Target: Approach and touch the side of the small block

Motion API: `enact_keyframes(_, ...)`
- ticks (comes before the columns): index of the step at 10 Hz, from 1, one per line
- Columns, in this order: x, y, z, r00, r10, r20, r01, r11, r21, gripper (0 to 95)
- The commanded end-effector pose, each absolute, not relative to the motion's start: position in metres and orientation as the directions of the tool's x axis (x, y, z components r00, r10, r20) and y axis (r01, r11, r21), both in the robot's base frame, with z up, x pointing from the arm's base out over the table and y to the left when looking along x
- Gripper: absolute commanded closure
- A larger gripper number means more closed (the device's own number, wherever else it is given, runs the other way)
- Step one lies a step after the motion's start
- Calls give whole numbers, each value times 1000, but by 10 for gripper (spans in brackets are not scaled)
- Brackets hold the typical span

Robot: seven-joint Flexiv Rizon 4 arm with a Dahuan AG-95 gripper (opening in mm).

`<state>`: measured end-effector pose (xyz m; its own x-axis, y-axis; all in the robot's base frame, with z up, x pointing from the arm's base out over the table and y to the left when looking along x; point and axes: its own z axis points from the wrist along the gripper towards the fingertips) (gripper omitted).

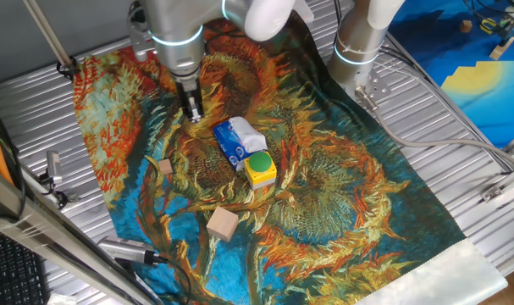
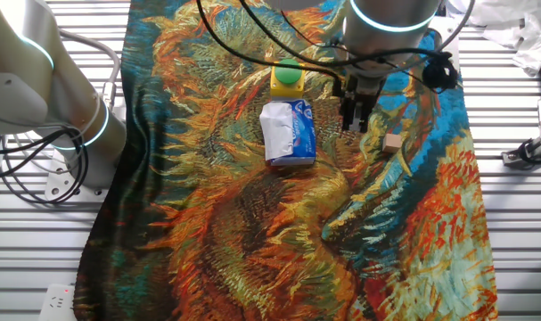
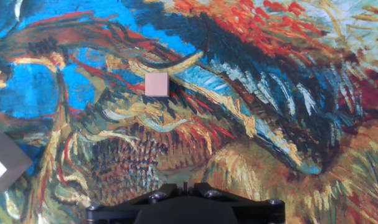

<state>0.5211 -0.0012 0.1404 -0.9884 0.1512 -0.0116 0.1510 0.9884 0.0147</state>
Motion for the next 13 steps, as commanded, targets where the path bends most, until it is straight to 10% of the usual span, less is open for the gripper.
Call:
enact_keyframes(1, 534, -3, 142, -988, 154, -8, 154, 988, 14, 950)
enact_keyframes(13, 592, -32, 143, -988, 151, 2, 151, 988, 18, 950)
